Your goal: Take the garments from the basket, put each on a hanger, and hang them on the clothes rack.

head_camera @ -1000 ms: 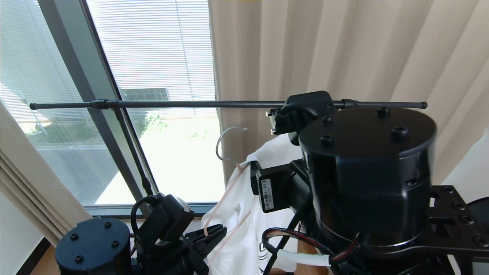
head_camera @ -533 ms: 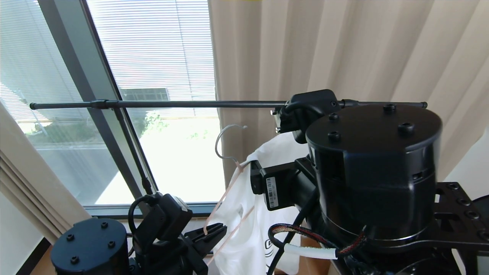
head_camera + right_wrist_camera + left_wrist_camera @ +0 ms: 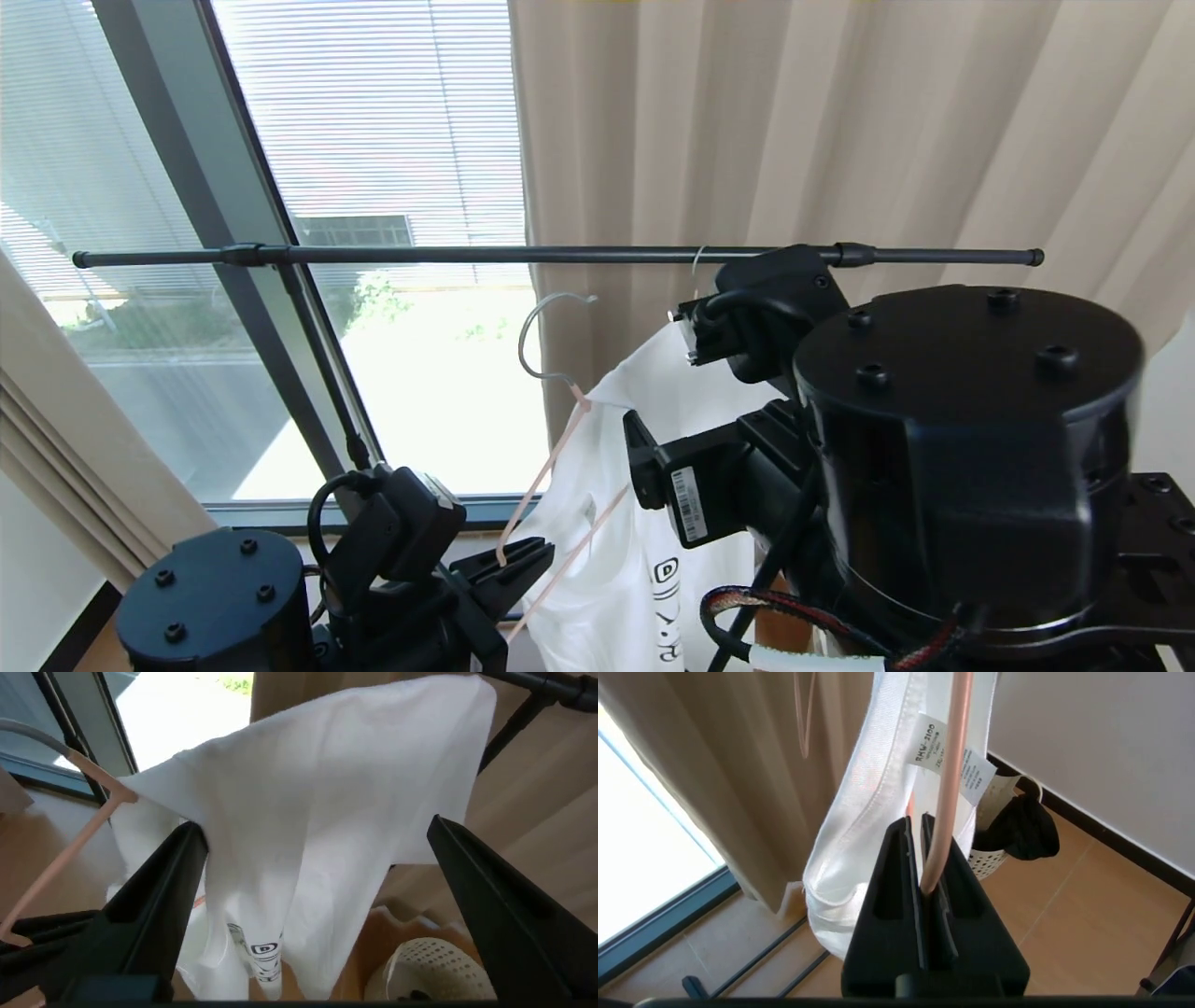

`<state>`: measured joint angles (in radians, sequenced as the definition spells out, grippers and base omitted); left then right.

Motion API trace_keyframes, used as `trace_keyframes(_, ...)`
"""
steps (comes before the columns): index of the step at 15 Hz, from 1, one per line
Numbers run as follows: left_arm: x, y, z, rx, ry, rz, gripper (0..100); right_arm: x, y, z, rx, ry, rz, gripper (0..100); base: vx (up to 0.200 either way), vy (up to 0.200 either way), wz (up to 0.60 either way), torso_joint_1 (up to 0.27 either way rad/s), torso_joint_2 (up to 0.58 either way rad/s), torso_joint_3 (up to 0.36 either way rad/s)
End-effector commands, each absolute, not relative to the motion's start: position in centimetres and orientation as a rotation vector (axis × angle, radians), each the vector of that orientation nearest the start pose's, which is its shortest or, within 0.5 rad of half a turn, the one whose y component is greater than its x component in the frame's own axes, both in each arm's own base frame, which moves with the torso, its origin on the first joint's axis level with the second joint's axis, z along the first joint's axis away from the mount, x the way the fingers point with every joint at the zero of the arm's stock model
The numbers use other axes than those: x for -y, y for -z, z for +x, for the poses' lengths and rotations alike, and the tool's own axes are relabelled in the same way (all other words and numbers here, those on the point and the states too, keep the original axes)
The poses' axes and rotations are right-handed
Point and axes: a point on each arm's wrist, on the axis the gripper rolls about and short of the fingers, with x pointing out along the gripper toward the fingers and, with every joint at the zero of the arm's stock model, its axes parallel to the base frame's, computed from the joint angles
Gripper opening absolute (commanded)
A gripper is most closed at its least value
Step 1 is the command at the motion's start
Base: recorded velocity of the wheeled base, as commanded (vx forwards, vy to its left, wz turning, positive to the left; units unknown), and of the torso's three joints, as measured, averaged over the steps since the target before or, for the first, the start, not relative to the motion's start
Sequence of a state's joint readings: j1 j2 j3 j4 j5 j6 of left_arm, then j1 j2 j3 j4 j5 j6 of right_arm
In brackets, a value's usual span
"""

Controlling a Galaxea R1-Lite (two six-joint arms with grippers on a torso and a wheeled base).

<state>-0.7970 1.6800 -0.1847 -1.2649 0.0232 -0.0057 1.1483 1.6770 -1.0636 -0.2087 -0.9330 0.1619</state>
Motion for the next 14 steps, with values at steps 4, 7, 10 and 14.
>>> trace_keyframes(4, 15.7, -10.5, 15.4, -0.225, 0.772, 0.090, 0, -22.8, -22.2, 13.6, -0.232, -0.267, -0.340, 100, 0.000, 0.000, 0.00, 0.000, 0.00, 0.000)
trace_keyframes(7, 15.3, -10.4, 15.4, -0.232, 0.780, 0.099, 0, -18.3, -23.1, 13.9, -0.223, -0.381, -0.424, 100, 0.000, 0.000, 0.00, 0.000, 0.00, 0.000)
trace_keyframes(10, 14.5, -10.0, 15.8, -0.236, 0.821, 0.139, 0, -13.9, -23.3, 15.1, -0.252, -0.540, -0.487, 100, 0.000, 0.000, 0.00, 0.000, 0.00, 0.000)
trace_keyframes(14, 13.8, -9.3, 15.8, -0.250, 0.880, 0.188, 0, -10.9, -24.3, 17.8, -0.398, -0.744, -0.550, 100, 0.000, 0.000, 0.00, 0.000, 0.00, 0.000)
